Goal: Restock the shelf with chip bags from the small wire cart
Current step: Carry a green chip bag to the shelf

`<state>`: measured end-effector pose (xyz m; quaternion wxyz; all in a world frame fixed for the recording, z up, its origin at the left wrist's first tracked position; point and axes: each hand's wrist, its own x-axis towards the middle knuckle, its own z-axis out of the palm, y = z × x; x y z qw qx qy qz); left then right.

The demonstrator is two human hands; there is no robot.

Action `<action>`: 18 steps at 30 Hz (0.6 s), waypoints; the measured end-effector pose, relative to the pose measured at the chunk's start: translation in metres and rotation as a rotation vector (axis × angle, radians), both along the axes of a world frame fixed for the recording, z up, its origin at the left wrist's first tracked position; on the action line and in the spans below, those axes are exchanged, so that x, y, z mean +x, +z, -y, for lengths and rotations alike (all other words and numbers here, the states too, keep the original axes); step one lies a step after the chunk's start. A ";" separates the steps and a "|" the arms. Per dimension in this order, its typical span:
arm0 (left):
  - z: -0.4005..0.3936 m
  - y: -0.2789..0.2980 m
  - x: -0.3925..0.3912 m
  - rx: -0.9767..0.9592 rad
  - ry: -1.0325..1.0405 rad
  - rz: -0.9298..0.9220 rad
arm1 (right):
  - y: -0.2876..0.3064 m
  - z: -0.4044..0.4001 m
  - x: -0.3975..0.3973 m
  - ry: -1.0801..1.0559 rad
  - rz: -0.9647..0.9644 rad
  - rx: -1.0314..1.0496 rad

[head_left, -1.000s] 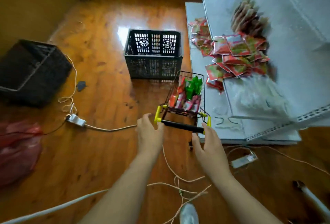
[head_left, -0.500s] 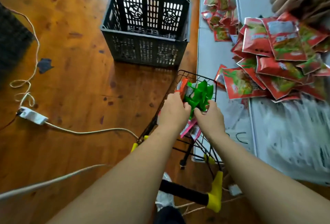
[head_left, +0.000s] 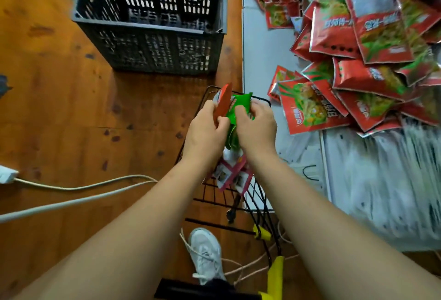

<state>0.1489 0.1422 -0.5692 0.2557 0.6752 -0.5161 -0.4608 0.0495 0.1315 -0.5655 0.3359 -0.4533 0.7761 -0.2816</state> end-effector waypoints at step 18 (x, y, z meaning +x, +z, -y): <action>-0.133 0.215 0.099 0.084 -0.151 -0.419 | 0.221 -0.198 0.024 -0.020 0.356 0.183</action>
